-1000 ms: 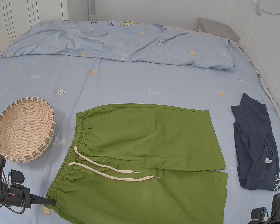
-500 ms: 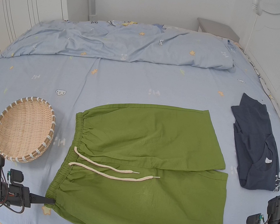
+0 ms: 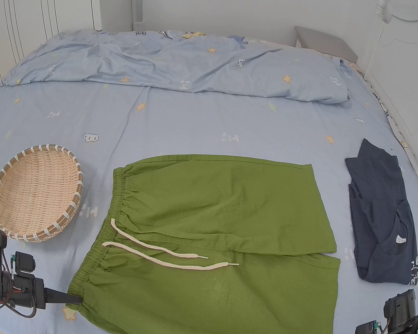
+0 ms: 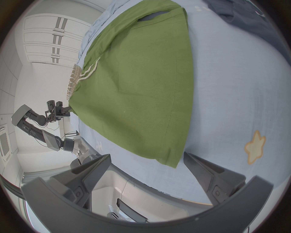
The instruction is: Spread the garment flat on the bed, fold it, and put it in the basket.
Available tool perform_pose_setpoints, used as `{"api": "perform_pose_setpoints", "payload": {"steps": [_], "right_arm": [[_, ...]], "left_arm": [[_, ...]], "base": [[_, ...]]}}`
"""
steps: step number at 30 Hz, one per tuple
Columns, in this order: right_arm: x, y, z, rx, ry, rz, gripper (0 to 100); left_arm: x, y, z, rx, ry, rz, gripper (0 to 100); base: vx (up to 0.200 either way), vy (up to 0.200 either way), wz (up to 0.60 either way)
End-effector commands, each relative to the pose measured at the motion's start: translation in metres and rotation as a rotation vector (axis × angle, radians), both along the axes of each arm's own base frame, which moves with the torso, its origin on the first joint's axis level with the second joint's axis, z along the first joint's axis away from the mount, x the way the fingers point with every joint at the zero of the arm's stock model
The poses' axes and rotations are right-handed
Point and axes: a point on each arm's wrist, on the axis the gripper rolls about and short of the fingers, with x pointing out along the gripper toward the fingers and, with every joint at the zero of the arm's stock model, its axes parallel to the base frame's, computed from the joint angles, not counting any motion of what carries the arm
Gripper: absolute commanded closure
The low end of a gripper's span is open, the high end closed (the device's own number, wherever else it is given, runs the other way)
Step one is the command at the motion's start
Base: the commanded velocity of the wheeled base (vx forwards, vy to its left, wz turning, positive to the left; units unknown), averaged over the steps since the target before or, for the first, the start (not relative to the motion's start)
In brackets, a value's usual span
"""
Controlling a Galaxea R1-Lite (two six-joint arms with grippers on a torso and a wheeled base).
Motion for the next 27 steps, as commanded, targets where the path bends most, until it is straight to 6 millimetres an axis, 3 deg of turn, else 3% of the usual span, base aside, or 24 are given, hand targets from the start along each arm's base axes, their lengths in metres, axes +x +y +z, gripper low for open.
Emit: {"api": "perform_pose_setpoints", "payload": {"steps": [1,23,24,27], "right_arm": [[-0.002,-0.001,-0.009,-0.013,0.074,-0.003,0],[0.009,0.0,-0.018,0.047,0.078,0.023,0],[0.009,0.0,-0.018,0.045,0.079,0.022,100],[0.009,-0.004,-0.019,0.043,0.083,-0.006,100]], "left_arm": [[-0.001,0.0,0.0,-0.001,0.004,0.001,100],[-0.002,-0.001,-0.001,0.0,0.006,-0.005,100],[-0.002,-0.001,-0.001,0.0,0.006,-0.005,100],[-0.002,-0.001,-0.001,0.0,0.005,-0.004,100]], "base": [[0.0,0.0,0.0],[0.0,0.0,0.0],[0.0,0.0,0.0],[0.0,0.0,0.0]]}}
